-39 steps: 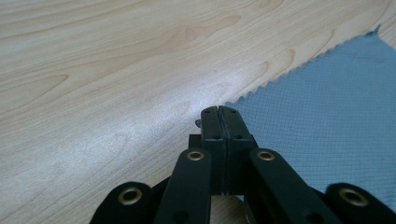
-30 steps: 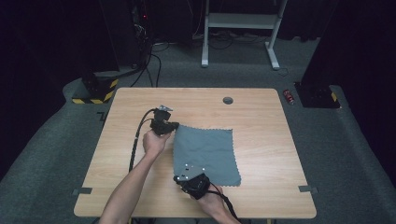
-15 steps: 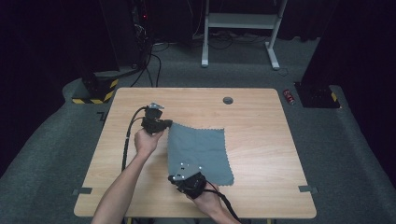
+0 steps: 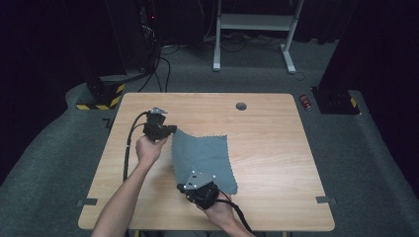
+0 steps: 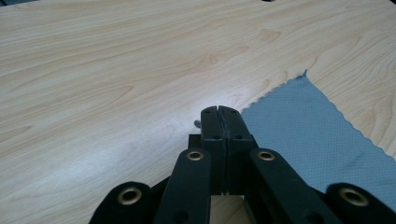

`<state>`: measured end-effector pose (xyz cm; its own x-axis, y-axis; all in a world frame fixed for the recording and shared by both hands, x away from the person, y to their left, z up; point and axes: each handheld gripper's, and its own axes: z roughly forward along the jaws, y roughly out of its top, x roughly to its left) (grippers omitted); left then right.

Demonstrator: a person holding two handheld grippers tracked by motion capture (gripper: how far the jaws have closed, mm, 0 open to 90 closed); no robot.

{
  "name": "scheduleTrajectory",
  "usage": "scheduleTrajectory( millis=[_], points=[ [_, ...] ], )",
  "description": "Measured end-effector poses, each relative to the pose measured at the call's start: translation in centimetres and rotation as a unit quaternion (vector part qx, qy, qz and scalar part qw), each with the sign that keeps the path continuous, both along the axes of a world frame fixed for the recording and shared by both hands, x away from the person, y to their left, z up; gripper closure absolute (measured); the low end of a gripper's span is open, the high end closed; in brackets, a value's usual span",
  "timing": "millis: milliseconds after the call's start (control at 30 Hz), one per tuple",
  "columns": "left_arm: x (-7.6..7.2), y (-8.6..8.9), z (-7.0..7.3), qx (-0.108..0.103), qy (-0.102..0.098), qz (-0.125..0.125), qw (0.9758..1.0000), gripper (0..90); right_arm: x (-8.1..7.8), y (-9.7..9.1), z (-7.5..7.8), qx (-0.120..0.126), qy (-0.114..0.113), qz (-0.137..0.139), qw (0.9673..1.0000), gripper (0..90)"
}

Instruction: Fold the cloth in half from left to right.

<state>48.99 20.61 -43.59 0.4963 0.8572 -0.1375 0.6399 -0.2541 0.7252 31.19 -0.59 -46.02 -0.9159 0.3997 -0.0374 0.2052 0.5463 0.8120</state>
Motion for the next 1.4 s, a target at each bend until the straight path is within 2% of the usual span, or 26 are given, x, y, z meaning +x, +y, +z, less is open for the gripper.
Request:
scheduleTrajectory(
  millis=[67, 300, 433, 467, 733, 833, 967, 1067, 1267, 1400],
  points=[
    [0.3, -1.3, -0.5, -0.001, 0.002, -0.007, 1.0000, 89.4, 0.0, -0.4, -0.3, 0.001, 0.005, -0.006, 1.0000, 90.0],
    [0.7, -3.0, -1.1, -0.007, 0.005, -0.018, 0.9998, 89.4, 0.2, -2.3, -1.0, 0.004, 0.011, -0.027, 0.9996, 90.0],
    [0.9, -4.0, -1.6, -0.013, 0.009, -0.021, 0.9997, 89.4, 0.3, -3.7, -1.4, 0.004, 0.018, -0.046, 0.9988, 90.0],
    [1.0, -4.3, -1.7, -0.009, 0.007, -0.022, 0.9997, 89.3, 0.3, -4.5, -1.8, 0.006, 0.022, -0.057, 0.9981, 90.0],
    [1.3, -5.5, -1.6, -0.001, 0.005, -0.025, 0.9997, 89.2, 0.6, -6.6, -2.8, 0.014, 0.033, -0.084, 0.9958, 90.0],
    [1.5, -6.2, -1.3, -0.004, 0.004, -0.031, 0.9995, 89.2, 0.5, -7.3, -2.9, 0.019, 0.035, -0.094, 0.9948, 90.0],
    [1.6, -7.2, -0.9, -0.002, -0.004, -0.036, 0.9994, 89.0, 0.2, -8.1, -2.9, 0.024, 0.033, -0.107, 0.9934, 90.0],
    [1.9, -8.5, -0.9, 0.014, -0.006, -0.047, 0.9988, 88.8, 0.2, -9.0, -3.2, 0.028, 0.035, -0.120, 0.9918, 90.0],
    [2.5, -10.0, -1.0, 0.007, -0.002, -0.056, 0.9984, 88.9, 0.0, -10.1, -3.4, 0.030, 0.039, -0.136, 0.9895, 90.0],
    [2.9, -11.3, -1.4, 0.013, 0.001, -0.067, 0.9977, 88.9, -0.2, -10.9, -3.6, 0.030, 0.040, -0.146, 0.9880, 90.0]
  ],
)
